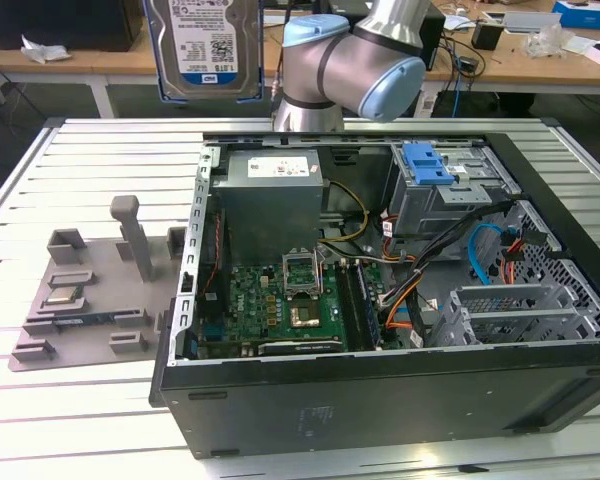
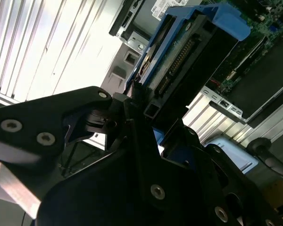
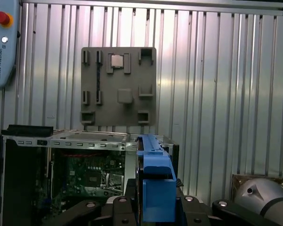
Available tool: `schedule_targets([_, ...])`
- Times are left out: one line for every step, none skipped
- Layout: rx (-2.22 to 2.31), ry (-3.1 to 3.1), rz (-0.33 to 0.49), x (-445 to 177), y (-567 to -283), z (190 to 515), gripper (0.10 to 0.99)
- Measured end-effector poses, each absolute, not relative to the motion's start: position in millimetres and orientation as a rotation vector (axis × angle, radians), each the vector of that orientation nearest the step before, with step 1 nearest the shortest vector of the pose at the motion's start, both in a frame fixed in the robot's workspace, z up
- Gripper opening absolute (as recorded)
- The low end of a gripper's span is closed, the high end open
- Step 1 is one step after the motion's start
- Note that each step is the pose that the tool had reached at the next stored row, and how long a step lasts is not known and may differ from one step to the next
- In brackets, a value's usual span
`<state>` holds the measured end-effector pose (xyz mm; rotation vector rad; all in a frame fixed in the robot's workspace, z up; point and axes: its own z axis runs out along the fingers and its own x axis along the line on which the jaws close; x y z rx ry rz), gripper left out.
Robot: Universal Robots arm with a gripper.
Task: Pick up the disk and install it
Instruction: 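Pick up the disk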
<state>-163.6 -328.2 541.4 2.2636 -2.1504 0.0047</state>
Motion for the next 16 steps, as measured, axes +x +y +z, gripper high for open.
schedule_targets([2.264, -2.150, 0.005, -161, -328, 541, 0.369])
schedule_targets([2.264, -2.150, 0.005, -159, -328, 541, 0.369])
schedule_targets([2.264, -2.150, 0.005, -157, -328, 541, 0.369])
schedule_targets([2.263, -2.150, 0.005, -154, -328, 541, 0.369])
schedule_targets([2.264, -2.150, 0.005, -150, -328, 541, 0.369])
schedule_targets([2.264, -2.150, 0.005, -148, -328, 541, 0.369])
schedule_targets([2.264, -2.150, 0.005, -145, -328, 541, 0.369])
schedule_targets([2.264, -2.150, 0.005, -142, -328, 541, 0.369])
schedule_targets([2.264, -2.150, 0.005, -140, -328, 541, 0.369])
schedule_targets([2.263, -2.151, 0.005, -137, -328, 541, 0.369])
schedule_targets([2.263, -2.150, 0.005, -135, -328, 541, 0.369])
schedule_targets([2.264, -2.150, 0.005, -130, -328, 541, 0.369])
schedule_targets([2.264, -2.150, 0.005, -128, -328, 541, 0.369])
schedule_targets([2.263, -2.150, 0.005, -126, -328, 541, 0.369])
schedule_targets([2.263, -2.151, 0.005, -123, -328, 541, 0.369])
schedule_targets([2.263, -2.150, 0.005, -121, -328, 541, 0.369])
